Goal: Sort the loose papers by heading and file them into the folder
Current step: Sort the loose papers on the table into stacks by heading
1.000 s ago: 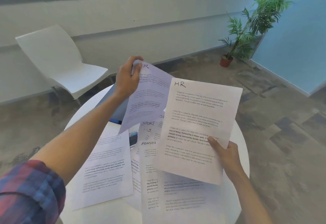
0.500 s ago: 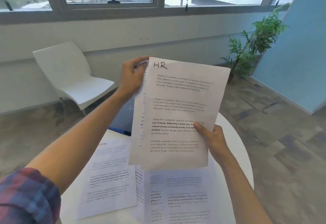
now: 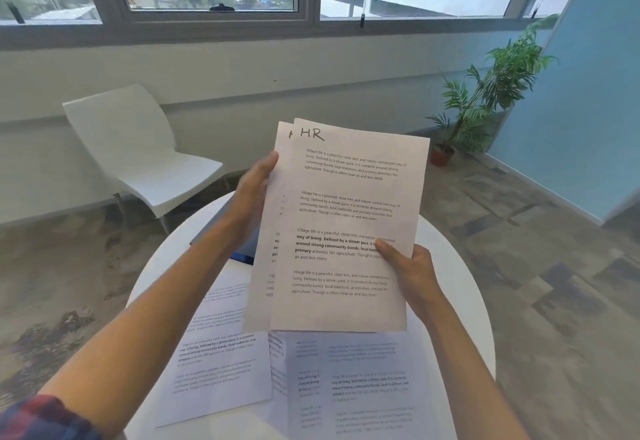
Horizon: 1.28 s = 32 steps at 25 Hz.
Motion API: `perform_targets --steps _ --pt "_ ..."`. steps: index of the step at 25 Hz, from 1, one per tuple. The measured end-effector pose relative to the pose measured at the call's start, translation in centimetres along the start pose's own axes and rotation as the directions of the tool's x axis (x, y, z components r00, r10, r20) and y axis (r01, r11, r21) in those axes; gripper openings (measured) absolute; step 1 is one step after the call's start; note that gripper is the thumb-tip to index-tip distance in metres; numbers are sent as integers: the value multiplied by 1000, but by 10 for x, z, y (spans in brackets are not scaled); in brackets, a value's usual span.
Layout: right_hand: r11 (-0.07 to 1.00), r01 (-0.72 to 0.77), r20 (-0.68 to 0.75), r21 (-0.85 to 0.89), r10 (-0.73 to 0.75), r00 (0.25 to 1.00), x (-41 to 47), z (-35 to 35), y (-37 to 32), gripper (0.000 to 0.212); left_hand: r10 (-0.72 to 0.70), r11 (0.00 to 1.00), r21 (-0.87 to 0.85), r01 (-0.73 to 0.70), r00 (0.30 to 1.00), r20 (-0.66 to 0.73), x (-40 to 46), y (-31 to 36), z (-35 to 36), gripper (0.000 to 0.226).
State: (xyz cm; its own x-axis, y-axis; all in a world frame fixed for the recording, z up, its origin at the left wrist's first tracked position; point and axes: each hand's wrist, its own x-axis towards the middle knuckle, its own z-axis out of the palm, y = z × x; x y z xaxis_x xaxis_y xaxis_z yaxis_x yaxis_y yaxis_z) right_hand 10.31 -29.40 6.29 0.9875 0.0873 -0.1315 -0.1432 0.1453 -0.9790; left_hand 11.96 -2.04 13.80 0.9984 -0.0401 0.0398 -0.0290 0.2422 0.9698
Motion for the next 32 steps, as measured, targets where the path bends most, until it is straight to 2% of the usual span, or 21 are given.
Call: perform_targets --steps 2,4,6,10,11,14,15,17,22,26,32 --pt "1000 -2 -21 -26 1 1000 -1 -3 2 22 -136 988 75 132 990 43 -24 -25 0 39" --pt "997 6 -24 -73 -8 1000 -5 -4 6 20 -183 969 163 186 983 -33 -41 -47 2 28" --pt "987 34 -17 -154 -37 999 -10 -3 9 24 -209 957 186 221 975 -82 -50 -61 1 28" --pt "932 33 -101 -361 -74 992 -8 -7 11 56 -256 958 119 262 965 -63 -60 -71 -5 28" --pt "942 22 -81 -334 -52 995 -6 -7 12 56 -270 956 107 274 961 -56 -62 -72 -5 28" --pt "997 -56 89 -57 61 994 -4 -3 15 40 -312 948 64 313 950 -26 -65 -77 -6 27" --pt "997 -77 127 -19 79 989 -5 -2 16 37 -324 944 54 325 946 -28 -66 -79 -6 26" --pt "996 -81 146 -28 84 986 -4 -1 21 34 -336 939 59 338 941 -34 -67 -84 -9 26" --pt "991 -132 63 -28 134 989 -9 9 44 29 -313 938 142 317 949 -50 -71 -107 -13 35" --pt "988 -157 72 3 157 985 -14 13 55 32 -302 936 157 314 949 -92 -72 -124 -15 28" --pt "991 -66 8 -119 68 998 -23 18 59 22 -297 926 199 322 944 -146 -78 -137 -16 27"
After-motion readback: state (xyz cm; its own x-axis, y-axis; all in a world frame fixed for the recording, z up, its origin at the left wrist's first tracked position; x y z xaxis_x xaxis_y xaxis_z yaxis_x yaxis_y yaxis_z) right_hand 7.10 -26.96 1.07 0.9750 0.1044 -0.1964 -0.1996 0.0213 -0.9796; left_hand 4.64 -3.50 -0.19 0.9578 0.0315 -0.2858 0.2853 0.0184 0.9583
